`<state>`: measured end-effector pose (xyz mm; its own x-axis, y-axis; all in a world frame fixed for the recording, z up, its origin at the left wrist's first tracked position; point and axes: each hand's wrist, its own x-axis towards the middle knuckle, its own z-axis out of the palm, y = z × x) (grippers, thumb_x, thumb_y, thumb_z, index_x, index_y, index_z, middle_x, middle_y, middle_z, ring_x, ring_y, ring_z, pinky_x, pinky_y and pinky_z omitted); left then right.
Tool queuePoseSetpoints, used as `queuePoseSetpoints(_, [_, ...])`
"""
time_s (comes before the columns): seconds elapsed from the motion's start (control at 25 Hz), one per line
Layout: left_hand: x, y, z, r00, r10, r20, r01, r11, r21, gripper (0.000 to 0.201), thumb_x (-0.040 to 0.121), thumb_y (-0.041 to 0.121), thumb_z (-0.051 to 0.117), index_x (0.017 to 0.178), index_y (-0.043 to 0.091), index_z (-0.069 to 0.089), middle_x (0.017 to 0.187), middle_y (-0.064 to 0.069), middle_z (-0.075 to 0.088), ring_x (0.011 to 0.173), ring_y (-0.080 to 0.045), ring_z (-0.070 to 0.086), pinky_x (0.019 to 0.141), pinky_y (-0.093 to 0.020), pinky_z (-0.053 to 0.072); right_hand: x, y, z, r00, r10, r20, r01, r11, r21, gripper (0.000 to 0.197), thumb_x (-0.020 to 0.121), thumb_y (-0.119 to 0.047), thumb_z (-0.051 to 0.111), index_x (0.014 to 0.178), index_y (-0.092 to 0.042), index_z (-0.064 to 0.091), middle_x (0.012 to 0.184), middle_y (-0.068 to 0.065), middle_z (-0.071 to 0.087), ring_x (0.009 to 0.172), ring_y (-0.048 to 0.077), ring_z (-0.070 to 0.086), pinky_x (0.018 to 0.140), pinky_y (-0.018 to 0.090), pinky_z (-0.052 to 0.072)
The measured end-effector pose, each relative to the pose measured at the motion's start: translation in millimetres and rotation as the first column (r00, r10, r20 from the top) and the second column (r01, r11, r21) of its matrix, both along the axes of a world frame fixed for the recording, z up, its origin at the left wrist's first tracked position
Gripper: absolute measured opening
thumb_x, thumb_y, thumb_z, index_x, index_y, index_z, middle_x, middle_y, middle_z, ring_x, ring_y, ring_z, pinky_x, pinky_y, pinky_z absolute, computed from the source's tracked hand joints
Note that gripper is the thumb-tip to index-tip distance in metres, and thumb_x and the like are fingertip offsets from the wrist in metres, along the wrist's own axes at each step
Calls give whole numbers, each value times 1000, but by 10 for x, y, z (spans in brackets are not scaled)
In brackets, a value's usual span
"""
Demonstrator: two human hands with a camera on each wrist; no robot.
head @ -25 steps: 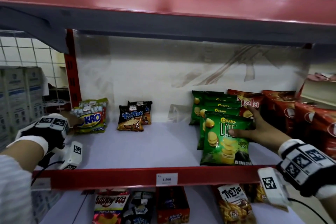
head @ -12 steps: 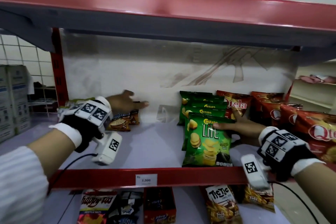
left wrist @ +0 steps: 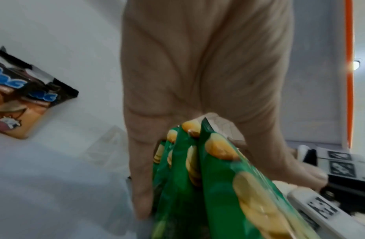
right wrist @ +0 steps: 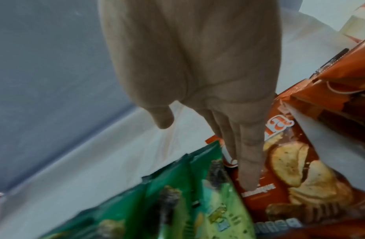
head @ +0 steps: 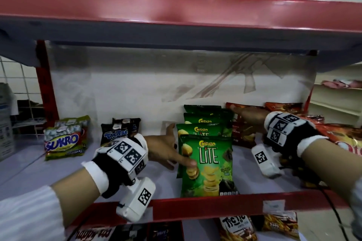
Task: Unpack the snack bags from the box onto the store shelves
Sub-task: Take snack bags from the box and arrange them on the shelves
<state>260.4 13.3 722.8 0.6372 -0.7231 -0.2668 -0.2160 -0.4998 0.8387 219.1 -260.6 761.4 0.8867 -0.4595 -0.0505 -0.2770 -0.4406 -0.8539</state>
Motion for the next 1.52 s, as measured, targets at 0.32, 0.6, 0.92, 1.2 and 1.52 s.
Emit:
queuePoseSetpoints(0.32, [-47,-169,-2,991,-76,111,53,980,191,35,74,30,79,79,16,48,80,2,51,99,-18,58,85,-50,56,634,82,-286,987,154,-53,-131,943,305,20,95,-29,53,97,-10,59,79,7,69,67,21,63,63,31,49])
queuePoseSetpoints(0.6, [92,9,33,992,81,99,-101,971,215,134,66,29,85,145,11,-22,135,-11,47,112,-25,60,78,-46,58,729,361,-328,970,241,12,-229,906,357,26,92,-36,57,104,-13,61,96,2,64,76,16,60,59,21,50])
queuePoseSetpoints(0.92, [134,204,38,982,157,106,-172,974,147,120,63,29,85,148,10,1,139,0,40,113,-18,48,74,-44,60,367,50,118,954,-162,253,211,960,-182,40,89,-32,62,113,0,62,114,18,64,92,33,63,86,39,51])
queuePoseSetpoints(1.2, [41,193,251,938,235,256,-275,953,130,152,44,62,76,144,20,-31,154,-16,26,131,-30,43,82,-38,56,-681,-287,518,868,-200,454,340,906,-252,50,74,-37,77,117,-28,53,113,3,55,89,21,61,77,36,52])
queuePoseSetpoints(1.52, [-439,-458,575,645,435,628,-389,895,-220,94,72,56,71,144,19,21,143,-16,32,131,-33,37,104,-38,35,-1922,-983,175,927,-342,153,371,780,-504,96,63,-51,80,143,-36,28,146,20,31,131,38,37,108,45,32])
